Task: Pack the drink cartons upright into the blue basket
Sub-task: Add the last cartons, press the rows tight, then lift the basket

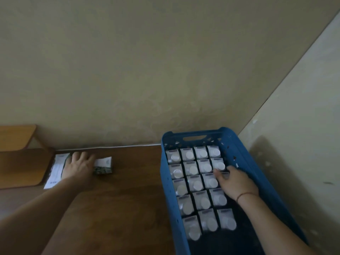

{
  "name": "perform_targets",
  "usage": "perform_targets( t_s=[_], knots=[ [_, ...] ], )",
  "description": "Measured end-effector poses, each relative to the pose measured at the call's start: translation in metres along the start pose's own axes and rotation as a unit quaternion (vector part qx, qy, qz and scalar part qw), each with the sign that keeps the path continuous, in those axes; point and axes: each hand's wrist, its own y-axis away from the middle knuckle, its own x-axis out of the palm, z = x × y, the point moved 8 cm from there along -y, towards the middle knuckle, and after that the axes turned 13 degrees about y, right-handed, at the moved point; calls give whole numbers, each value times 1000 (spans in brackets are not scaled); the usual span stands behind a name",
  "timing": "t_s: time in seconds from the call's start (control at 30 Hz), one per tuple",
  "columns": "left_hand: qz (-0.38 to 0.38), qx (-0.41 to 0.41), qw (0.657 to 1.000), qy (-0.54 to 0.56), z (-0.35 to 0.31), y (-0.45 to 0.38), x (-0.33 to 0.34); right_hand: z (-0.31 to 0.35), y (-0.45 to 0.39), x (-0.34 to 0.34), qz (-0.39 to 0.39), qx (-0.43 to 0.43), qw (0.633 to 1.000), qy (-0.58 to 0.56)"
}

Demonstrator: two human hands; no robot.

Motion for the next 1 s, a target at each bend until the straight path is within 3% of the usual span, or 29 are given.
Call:
perform_targets(
  t_s=[0.1, 0.2, 0.33, 0.4, 0.53, 0.67, 0.8, 0.93, 1.0],
  knots=[
    [23, -14, 999, 33, 4, 9, 2, 18, 13, -31, -123, -36, 989, 78],
    [3, 10, 995, 96, -5, 32, -9, 45, 30, -54, -218, -103, 969, 44],
    [-108, 115, 966, 204, -41, 74, -52, 97, 84, -90, -358, -292, 884, -71],
    [-156, 139, 936, 284, -63, 96, -87, 126, 113, -96, -352, -376, 853, -78],
    [-212, 225, 865, 395, -122, 142, -157, 173, 151, -78, -245, -498, 830, -57],
    [-203, 274, 829, 443, -177, 179, -191, 155, 157, -92, -298, -472, 816, -147],
    [-131, 371, 792, 467, -220, 187, -184, 101, 154, -103, -323, -412, 826, -208],
    [-122, 353, 843, 387, -241, 166, -149, 23, 119, -95, -294, -274, 857, -324],
    [-134, 322, 854, 385, -239, 154, -131, -11, 99, -87, -297, -197, 887, -295]
  ],
)
